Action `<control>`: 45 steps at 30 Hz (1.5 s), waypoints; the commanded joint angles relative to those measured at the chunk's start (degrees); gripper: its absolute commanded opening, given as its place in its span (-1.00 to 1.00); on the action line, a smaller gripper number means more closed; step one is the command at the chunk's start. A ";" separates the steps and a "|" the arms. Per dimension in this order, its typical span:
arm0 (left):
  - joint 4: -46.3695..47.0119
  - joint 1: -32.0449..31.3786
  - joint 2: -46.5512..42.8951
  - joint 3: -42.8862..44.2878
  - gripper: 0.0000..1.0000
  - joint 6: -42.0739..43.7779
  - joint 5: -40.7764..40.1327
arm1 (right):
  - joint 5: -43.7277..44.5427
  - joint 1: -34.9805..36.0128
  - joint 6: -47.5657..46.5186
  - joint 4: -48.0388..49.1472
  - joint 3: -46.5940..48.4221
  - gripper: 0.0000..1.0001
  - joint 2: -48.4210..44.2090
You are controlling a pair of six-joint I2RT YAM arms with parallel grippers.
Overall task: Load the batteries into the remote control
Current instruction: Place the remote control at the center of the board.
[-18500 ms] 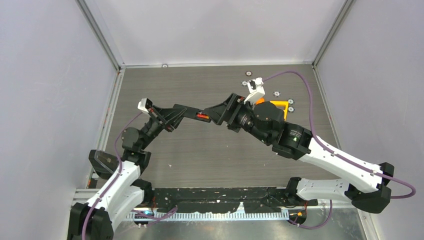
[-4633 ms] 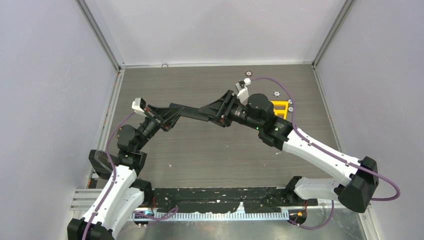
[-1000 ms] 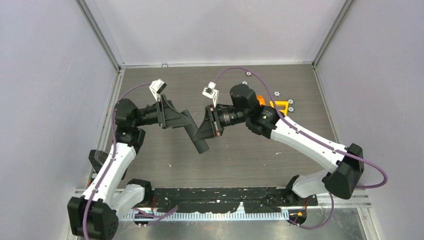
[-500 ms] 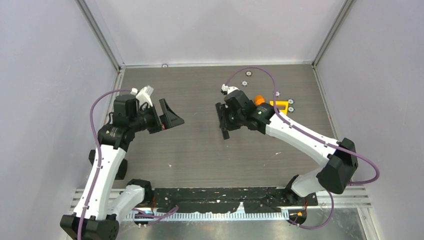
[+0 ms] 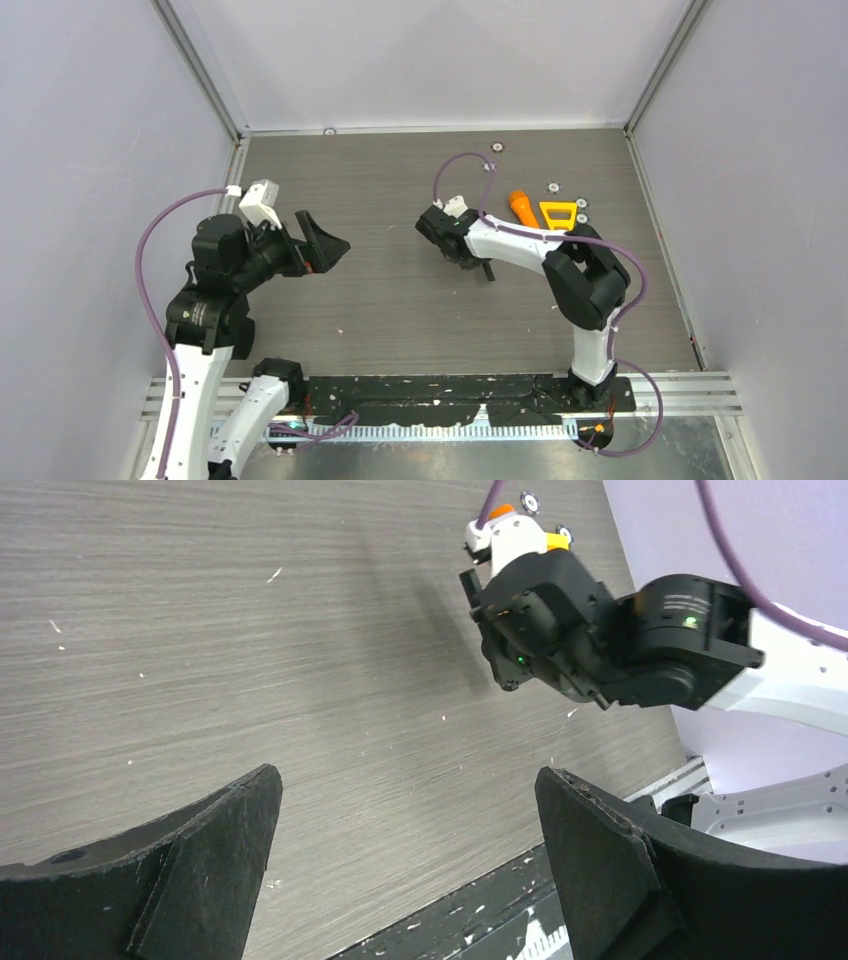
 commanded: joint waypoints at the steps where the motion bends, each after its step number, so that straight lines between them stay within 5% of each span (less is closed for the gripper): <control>1: -0.95 0.31 -0.73 2.02 0.99 2.38 -2.24 | 7.28 0.15 -1.96 -1.34 4.99 -0.89 2.35; 17: -0.32 0.31 -2.85 -0.86 0.99 1.42 -4.38 | -4.90 0.15 0.79 1.44 6.36 -0.52 8.45; 28: -3.40 0.32 -2.90 -1.28 0.99 -0.39 -10.00 | -17.23 0.15 3.78 6.89 1.71 0.17 0.04; 36: -6.26 0.31 -5.41 -1.59 0.99 1.06 -13.36 | -18.66 -0.06 7.79 14.36 -11.69 0.38 -20.03; 41: -3.95 0.32 -9.22 -4.03 0.99 0.84 -9.24 | -5.40 -0.20 9.46 13.66 -21.02 0.57 -39.30; 44: -2.10 0.27 -11.43 -5.95 0.99 -0.09 -8.79 | 1.41 -0.20 9.29 11.56 -23.50 0.99 -52.16; 45: -1.51 0.31 -12.32 -6.68 0.99 -0.56 -9.25 | 4.69 -0.20 9.13 10.27 -24.38 0.96 -54.51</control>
